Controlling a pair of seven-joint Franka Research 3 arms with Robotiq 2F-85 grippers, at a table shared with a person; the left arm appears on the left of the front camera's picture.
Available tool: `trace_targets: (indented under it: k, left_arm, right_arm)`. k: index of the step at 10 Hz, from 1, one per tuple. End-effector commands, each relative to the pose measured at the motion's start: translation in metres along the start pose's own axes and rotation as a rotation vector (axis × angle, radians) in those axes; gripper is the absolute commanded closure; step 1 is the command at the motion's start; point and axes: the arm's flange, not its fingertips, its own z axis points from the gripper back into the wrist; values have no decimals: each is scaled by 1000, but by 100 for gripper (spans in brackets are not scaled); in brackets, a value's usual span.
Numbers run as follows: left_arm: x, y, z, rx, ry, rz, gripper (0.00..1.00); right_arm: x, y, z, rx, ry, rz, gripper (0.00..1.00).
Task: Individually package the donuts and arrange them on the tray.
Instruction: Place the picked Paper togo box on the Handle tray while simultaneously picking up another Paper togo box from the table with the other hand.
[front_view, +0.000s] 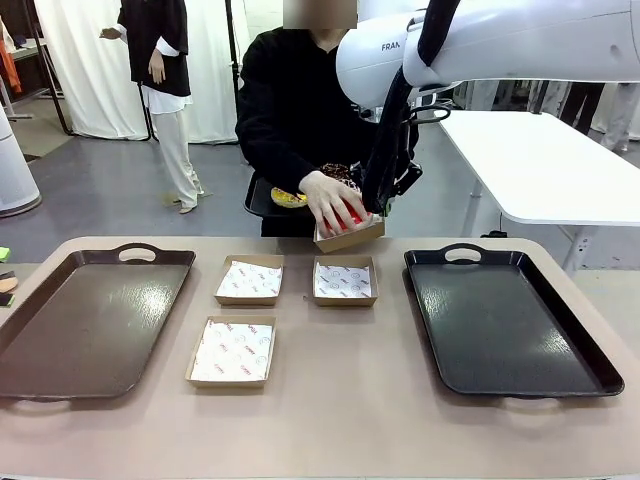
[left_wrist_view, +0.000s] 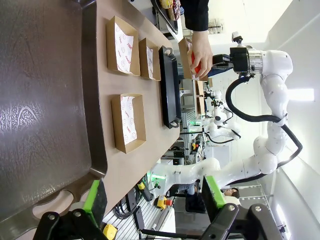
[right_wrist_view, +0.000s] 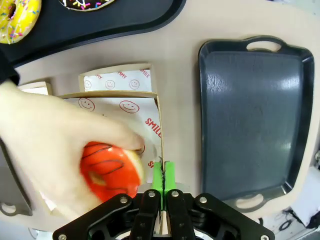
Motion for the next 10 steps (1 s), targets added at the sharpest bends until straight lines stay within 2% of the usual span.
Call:
trace_targets:
  k: [1,10]
  left_arm:
    - [0,-1,1,-21,-11,-11,0]
    - [0,-1,1,-21,-11,-11,0]
  right_arm:
    - [1,2,-1,8,-5,-18,100]
    - [1,2,-1,8,-5,-18,100]
